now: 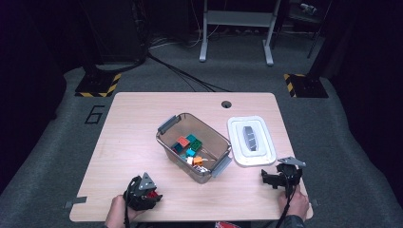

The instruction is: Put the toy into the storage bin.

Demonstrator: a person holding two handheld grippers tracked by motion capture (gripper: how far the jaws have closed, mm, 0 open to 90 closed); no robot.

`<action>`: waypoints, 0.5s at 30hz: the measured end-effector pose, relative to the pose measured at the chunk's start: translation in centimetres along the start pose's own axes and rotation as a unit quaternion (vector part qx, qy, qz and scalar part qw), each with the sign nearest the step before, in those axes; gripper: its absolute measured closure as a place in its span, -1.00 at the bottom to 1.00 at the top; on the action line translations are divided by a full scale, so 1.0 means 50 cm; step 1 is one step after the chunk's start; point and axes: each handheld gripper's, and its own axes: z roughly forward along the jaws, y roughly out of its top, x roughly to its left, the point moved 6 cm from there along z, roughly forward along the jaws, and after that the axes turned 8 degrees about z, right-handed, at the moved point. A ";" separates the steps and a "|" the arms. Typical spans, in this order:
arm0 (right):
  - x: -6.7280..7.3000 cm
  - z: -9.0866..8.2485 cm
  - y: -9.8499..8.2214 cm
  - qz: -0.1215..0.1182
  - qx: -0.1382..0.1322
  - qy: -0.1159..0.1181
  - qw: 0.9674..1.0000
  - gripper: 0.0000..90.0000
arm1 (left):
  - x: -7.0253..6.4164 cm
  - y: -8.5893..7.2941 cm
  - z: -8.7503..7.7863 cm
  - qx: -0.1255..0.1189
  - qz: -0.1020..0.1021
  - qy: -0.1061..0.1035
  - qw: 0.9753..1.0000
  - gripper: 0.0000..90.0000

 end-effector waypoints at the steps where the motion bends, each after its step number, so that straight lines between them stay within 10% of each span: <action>1: 0.000 0.000 0.000 0.000 0.000 0.000 1.000 -1.00 | 0.001 -0.001 -0.001 0.001 0.002 0.001 1.000 0.30; 15: 0.000 0.000 0.000 0.000 0.000 0.000 1.000 -1.00 | 0.021 0.037 -0.020 -0.020 0.000 0.001 1.000 0.31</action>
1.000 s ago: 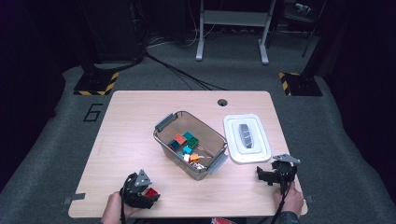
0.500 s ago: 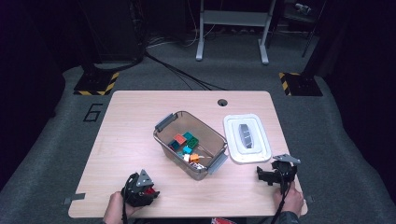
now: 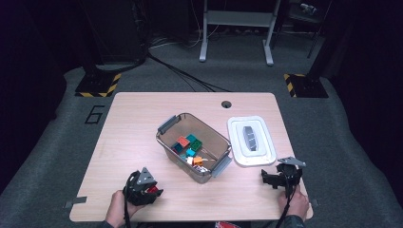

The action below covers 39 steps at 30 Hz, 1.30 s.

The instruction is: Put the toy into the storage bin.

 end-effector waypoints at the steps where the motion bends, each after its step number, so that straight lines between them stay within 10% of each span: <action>1: 0.000 0.000 0.000 0.000 0.000 0.000 1.000 -1.00 | 0.004 0.007 -0.003 -0.002 -0.001 -0.003 1.000 0.31; 39: 0.000 0.000 0.000 0.000 0.000 0.000 1.000 -1.00 | 0.123 0.217 -0.106 -0.079 0.013 0.044 0.996 0.31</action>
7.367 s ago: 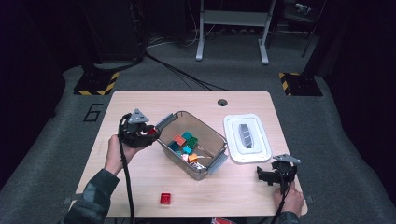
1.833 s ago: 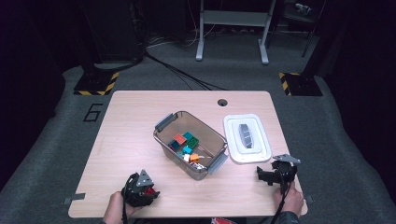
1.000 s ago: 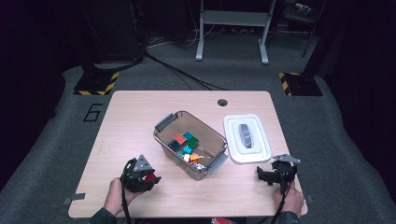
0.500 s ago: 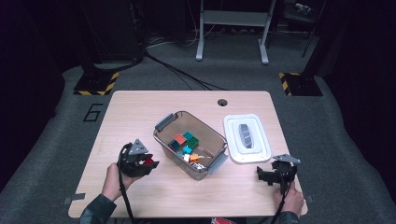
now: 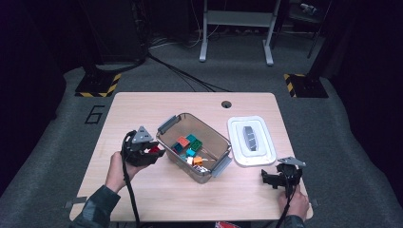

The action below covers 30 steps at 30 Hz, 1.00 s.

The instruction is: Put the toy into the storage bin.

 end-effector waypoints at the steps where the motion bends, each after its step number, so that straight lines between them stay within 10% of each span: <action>1: 0.000 0.000 0.000 0.000 0.000 0.000 1.000 -1.00 | 0.002 0.007 -0.001 0.000 0.002 0.000 1.000 0.31; 14: 0.000 0.000 0.000 0.000 0.000 0.000 1.000 -1.00 | 0.011 0.078 0.033 -0.010 0.013 -0.003 1.000 0.31; 30: 0.000 0.000 0.000 0.000 0.000 0.000 1.000 -1.00 | 0.018 0.056 0.113 0.028 -0.006 -0.007 1.000 0.30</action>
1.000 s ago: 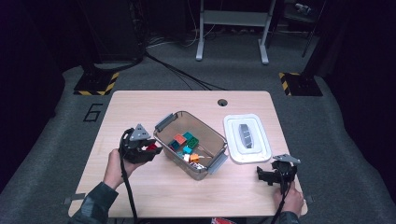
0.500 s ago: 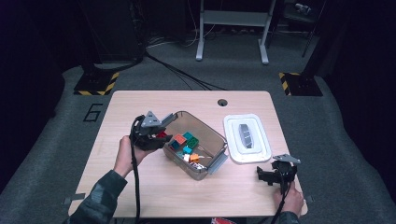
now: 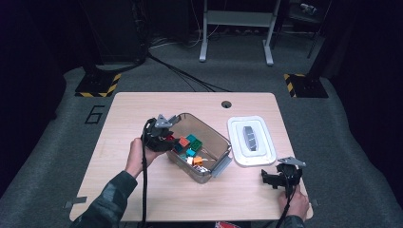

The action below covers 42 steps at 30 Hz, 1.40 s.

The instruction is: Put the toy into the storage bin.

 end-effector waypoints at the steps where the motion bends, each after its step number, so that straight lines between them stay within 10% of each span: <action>1: 0.000 0.000 0.000 0.000 0.000 0.000 1.000 -1.00 | 0.000 -0.002 0.003 0.000 -0.002 0.000 1.000 0.30; 10: 0.000 0.000 0.000 0.000 0.000 0.000 1.000 -1.00 | -0.003 -0.008 0.015 0.017 -0.006 -0.002 1.000 0.27; 23: 0.000 0.000 0.000 0.000 0.000 0.000 1.000 -1.00 | -0.011 -0.025 -0.032 -0.005 -0.010 0.020 1.000 -0.54; 42: 0.000 0.000 0.000 0.000 0.000 0.000 1.000 -1.00 | -0.003 -0.168 -0.071 -0.018 -0.042 0.051 0.998 -0.70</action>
